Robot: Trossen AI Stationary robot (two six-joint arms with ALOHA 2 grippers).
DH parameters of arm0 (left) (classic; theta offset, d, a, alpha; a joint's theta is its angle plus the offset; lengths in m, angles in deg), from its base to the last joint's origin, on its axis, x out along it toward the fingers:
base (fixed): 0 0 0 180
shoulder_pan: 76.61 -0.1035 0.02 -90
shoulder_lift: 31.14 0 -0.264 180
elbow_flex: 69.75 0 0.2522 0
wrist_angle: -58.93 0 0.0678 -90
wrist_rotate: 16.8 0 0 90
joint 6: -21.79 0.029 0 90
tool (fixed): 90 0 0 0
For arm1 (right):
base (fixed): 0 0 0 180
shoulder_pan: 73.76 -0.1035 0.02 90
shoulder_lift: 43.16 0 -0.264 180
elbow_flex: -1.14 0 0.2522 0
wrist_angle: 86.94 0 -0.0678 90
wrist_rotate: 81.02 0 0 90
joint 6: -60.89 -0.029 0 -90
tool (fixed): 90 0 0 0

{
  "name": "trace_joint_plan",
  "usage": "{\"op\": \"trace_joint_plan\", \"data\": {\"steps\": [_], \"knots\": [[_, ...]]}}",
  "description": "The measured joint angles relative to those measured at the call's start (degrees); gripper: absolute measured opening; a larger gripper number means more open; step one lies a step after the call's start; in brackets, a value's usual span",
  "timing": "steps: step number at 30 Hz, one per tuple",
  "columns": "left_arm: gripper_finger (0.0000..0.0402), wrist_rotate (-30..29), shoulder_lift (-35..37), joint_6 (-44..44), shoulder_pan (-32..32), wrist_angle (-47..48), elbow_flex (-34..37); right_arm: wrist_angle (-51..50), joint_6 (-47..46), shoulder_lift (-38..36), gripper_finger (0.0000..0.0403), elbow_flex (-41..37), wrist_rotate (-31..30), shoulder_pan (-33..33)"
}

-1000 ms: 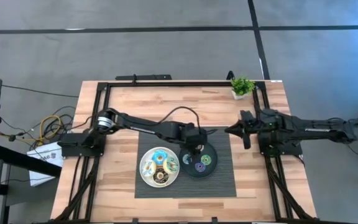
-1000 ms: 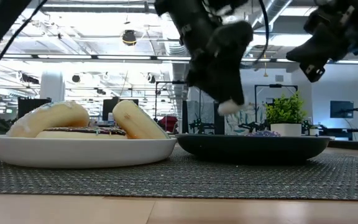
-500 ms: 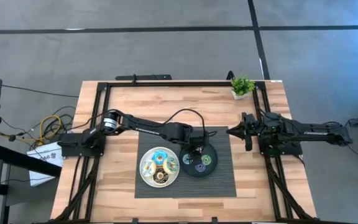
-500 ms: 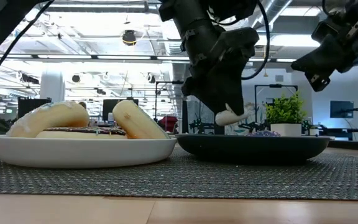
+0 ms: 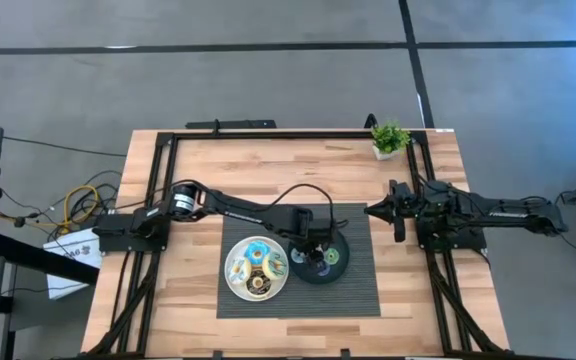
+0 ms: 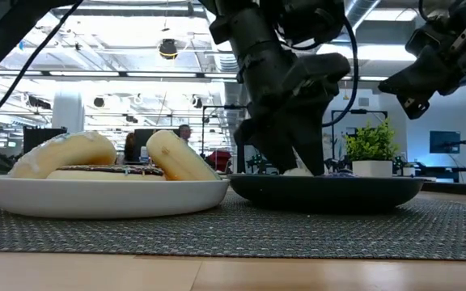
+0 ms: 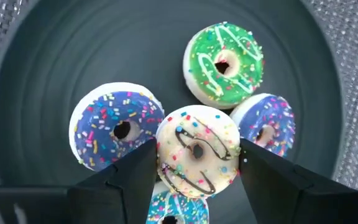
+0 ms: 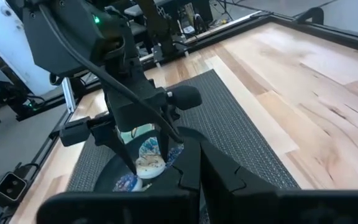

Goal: Pick & Place donuts
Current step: Put the small white donut on the black plate, then return to Home Position

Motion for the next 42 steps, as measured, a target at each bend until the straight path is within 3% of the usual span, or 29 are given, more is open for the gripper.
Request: {"op": "trace_joint_plan", "data": {"steps": [12,22,36,42], "knots": [[0.0211,-1.6,-0.2,-1.5,-0.1,0.4,-0.1,0.4,-1.0,0.0,0.0000,0.0,0.2,0.0],[0.0261,-1.5,-0.2,-1.9,-0.2,0.5,-0.1,0.4,-1.0,0.0,0.0000,0.0,0.2,0.0],[0.0286,4.3,-0.2,-3.2,-1.4,1.4,-0.1,2.3,-3.0,0.0,0.0000,0.0,0.2,0.0],[0.0286,0.0,-0.2,-1.7,-1.3,5.3,-4.0,6.0,1.2,0.0,0.0000,0.1,1.9,-0.8]]}}
